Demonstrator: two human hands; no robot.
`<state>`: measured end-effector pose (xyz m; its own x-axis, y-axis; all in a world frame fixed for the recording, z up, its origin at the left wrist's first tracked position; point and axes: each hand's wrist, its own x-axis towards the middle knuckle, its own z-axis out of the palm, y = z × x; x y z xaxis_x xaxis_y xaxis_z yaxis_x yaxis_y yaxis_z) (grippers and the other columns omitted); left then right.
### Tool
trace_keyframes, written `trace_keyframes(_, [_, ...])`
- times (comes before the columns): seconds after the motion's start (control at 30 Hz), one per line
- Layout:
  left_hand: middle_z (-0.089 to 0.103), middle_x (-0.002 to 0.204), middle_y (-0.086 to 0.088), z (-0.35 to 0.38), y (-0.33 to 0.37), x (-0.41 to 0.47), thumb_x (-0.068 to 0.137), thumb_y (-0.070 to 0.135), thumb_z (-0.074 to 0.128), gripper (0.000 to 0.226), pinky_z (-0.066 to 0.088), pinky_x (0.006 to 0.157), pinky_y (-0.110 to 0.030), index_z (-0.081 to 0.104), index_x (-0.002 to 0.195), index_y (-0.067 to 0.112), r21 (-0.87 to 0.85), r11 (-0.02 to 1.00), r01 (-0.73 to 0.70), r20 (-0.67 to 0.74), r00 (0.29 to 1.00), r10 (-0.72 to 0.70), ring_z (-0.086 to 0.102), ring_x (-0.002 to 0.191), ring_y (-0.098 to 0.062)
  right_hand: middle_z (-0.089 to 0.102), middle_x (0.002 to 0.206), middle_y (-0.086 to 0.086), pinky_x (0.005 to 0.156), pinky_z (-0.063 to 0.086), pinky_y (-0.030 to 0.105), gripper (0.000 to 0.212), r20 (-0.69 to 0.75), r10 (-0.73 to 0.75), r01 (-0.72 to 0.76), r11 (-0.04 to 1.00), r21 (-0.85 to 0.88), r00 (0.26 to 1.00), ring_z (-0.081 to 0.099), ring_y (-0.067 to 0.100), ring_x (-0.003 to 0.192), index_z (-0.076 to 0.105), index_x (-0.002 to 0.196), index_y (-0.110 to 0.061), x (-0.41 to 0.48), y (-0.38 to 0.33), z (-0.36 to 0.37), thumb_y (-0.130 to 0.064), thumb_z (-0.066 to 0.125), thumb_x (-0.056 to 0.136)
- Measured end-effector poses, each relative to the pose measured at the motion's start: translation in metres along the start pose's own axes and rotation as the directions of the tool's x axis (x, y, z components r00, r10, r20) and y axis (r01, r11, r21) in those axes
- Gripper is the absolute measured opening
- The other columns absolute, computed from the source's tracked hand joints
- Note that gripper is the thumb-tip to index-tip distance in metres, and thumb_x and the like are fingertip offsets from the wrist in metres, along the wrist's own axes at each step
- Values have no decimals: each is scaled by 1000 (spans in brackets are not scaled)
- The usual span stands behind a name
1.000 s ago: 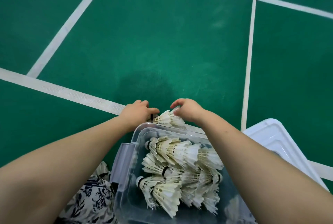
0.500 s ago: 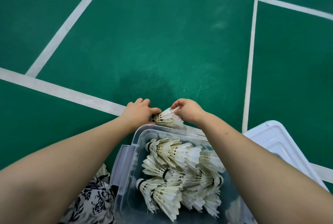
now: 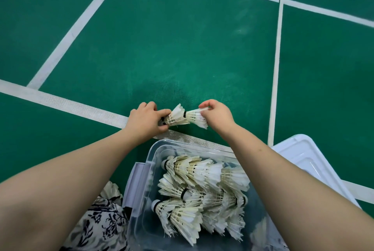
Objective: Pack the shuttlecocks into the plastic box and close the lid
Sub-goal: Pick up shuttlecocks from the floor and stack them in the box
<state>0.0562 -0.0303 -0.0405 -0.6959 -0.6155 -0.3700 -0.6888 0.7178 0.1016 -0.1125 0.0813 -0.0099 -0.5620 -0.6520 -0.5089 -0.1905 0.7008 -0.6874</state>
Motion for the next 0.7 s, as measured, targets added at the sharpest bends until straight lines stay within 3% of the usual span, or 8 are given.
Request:
trace_keyframes(0.07, [49,112,-6,-13,-1,-4,83,53,52,45,43,85,-38,44,127,45,-22,999,35,-64,997,-36,46,108,-27,60,84,0,59,40,27,24,-116,-4,18,992,121,993,50,16,63,60,93,-24,-11,-8,-12,-6,49,82])
trace_keyframes(0.17, [49,105,-4,-36,7,-17,83,51,53,38,42,79,-36,50,121,43,-74,996,51,-185,981,-64,46,102,-26,62,81,0,64,42,28,22,-212,-36,93,959,268,977,51,17,66,60,85,-26,-39,-17,-29,-7,50,81])
trace_keyframes(0.37, [51,103,-6,-80,32,-62,82,49,56,36,42,74,-36,53,116,37,-107,993,49,-385,919,-87,48,97,-29,60,67,-7,56,39,25,26,-366,-111,241,913,329,924,49,12,59,59,70,-29,-108,-26,-54,-6,55,81])
trace_keyframes(0.57, [52,108,-7,-100,57,-122,83,47,54,39,43,79,-36,51,121,39,-90,996,-5,-390,920,-31,47,103,-29,64,72,-5,65,42,30,27,-383,-81,241,887,393,920,53,15,65,61,68,-26,-176,-11,-70,-3,54,81])
trace_keyframes(0.7, [51,109,-6,-84,57,-157,84,50,52,43,44,78,-35,48,125,40,-149,987,67,-328,938,-114,47,103,-27,63,74,0,65,43,28,24,-410,44,156,883,442,911,53,19,68,61,71,-22,-206,17,-59,-2,53,83])
